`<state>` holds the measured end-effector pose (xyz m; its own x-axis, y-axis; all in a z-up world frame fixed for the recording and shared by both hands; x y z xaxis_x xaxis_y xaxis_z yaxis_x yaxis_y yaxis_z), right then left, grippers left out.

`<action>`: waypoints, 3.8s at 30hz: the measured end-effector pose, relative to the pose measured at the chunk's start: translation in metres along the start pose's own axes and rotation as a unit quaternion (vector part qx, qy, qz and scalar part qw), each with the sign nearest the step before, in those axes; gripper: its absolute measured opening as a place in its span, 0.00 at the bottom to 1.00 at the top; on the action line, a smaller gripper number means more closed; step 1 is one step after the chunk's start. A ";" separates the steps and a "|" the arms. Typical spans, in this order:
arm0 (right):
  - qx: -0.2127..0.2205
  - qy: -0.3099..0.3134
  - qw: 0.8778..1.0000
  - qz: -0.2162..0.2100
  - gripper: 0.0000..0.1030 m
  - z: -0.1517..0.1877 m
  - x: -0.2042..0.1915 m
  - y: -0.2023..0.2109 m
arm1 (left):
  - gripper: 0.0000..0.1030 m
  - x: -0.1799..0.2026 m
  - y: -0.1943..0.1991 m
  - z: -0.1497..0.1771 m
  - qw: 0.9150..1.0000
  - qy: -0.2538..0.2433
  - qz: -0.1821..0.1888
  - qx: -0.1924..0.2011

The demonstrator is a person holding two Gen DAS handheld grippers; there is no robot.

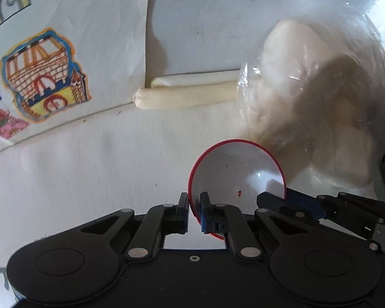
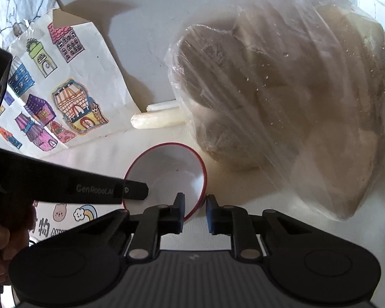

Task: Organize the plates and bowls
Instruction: 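Lift the second white bowl with both grippers and carry it over the bowl stack, then lower the second white bowl into the stacked bowls with both grippers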

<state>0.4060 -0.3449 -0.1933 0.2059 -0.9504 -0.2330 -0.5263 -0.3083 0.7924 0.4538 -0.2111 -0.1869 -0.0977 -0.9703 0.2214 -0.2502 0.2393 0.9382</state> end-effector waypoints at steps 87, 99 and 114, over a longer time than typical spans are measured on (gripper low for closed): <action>-0.114 0.157 0.973 -0.127 0.17 0.087 -0.066 0.125 | 0.08 -0.022 0.124 0.165 0.989 0.144 0.004 -0.012; -0.136 0.155 0.970 -0.132 0.17 0.090 -0.069 0.115 | 0.08 -0.025 0.118 0.167 0.989 0.147 -0.005 -0.024; -0.150 0.155 0.967 -0.133 0.17 0.090 -0.068 0.110 | 0.08 -0.026 0.113 0.165 0.989 0.146 -0.006 -0.034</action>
<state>0.2596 -0.3174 -0.1413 0.5635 -0.7671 -0.3066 -0.1677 -0.4696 0.8668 0.2689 -0.1534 -0.1305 0.1903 -0.9446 0.2673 -0.1829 0.2334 0.9550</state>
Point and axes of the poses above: each gripper's, at about its wrist camera, not at the fingertips, and y roughly against the way its jaws point, x to its right, z to its underside, the point moved 3 cm from there along -y, roughly the way its jaws point, and after that the axes turned 10 degrees about y, right-handed, at the moved point
